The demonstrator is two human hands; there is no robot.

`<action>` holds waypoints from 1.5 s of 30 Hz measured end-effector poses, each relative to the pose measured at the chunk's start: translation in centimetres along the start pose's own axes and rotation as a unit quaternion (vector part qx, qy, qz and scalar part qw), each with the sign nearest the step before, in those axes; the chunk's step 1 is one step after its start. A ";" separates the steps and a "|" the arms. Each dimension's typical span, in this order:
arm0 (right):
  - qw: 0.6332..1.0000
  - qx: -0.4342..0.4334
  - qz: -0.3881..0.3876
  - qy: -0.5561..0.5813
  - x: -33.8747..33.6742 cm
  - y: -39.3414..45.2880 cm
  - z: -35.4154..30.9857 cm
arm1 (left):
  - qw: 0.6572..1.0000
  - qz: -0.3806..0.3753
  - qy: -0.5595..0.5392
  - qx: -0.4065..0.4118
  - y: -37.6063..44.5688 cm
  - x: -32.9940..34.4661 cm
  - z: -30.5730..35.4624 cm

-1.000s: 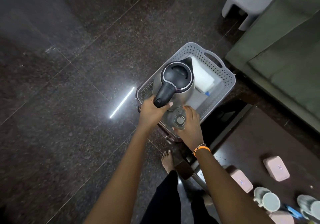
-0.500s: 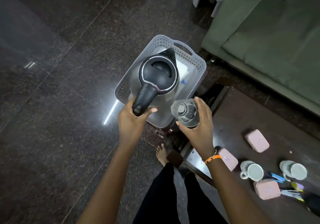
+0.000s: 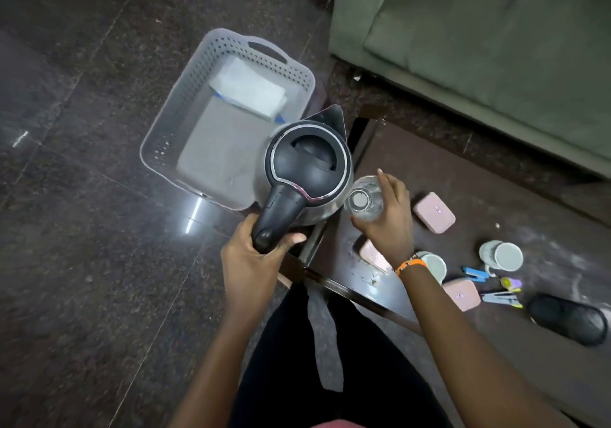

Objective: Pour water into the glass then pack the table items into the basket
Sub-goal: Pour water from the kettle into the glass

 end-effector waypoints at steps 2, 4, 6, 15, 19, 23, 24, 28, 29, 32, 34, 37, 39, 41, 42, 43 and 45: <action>1.000 0.010 -0.017 -0.014 0.6 0.9 2.5 | 1.000 -0.009 0.018 -0.007 -0.9 1.8 -0.7; 0.999 0.023 -0.033 -0.030 1.3 1.8 4.7 | 0.999 -0.017 0.040 -0.015 -1.6 3.3 -1.6; 0.998 0.030 -0.046 -0.044 2.1 2.4 6.5 | 0.997 -0.022 0.065 -0.026 -2.0 4.5 -2.6; 0.994 0.006 -0.069 -0.085 4.5 3.2 10.2 | 0.988 -0.048 0.141 -0.048 -4.1 8.1 -5.2; 0.993 -0.001 -0.084 -0.078 4.9 3.7 10.4 | 0.985 -0.056 0.152 -0.057 -5.0 8.6 -5.7; 0.991 -0.010 -0.097 -0.089 5.3 4.0 10.7 | 0.982 -0.059 0.171 -0.060 -5.6 8.9 -6.1; 0.991 -0.014 -0.097 -0.090 5.3 4.0 10.7 | 0.981 -0.061 0.172 -0.060 -5.7 9.1 -6.2; 0.991 -0.006 -0.120 -0.059 5.4 3.8 11.1 | 0.980 -0.070 0.177 -0.061 -5.9 9.4 -6.4; 0.991 0.006 -0.128 -0.034 5.2 3.8 11.3 | 0.979 -0.071 0.181 -0.061 -6.0 9.4 -6.4; 0.994 0.046 -0.081 0.050 3.2 3.7 11.9 | 0.979 -0.068 0.183 -0.058 -6.1 9.4 -6.2; 0.992 0.073 -0.006 0.100 1.3 3.3 12.7 | 0.979 -0.067 0.184 -0.056 -6.2 9.5 -6.0; 0.979 0.148 0.041 0.134 0.2 2.4 14.7 | 0.977 -0.072 0.193 -0.047 -6.4 9.5 -5.5; 0.968 0.199 0.026 0.151 0.6 1.8 16.0 | 0.976 -0.075 0.200 -0.043 -6.5 9.5 -5.2; 0.955 0.243 0.010 0.169 1.2 1.3 16.9 | 0.975 -0.077 0.204 -0.043 -6.5 9.6 -4.8; 0.952 0.255 0.008 0.168 1.3 1.2 17.1 | 0.974 -0.077 0.208 -0.044 -6.5 9.6 -4.7; 0.952 0.259 0.007 0.162 1.4 1.1 17.2 | 0.973 -0.079 0.212 -0.046 -6.4 9.6 -4.6; 0.954 0.257 -0.003 0.154 1.5 0.9 17.0 | 0.972 -0.086 0.216 -0.045 -6.4 9.9 -4.4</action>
Point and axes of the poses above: each hand's wrist, its own y-axis towards the middle knuckle, its own x-axis out of the palm, z = x × y, the point moved 8 cm from there along y, towards the middle knuckle, and after that the axes turned 9 degrees about x, right-handed, at the moved point
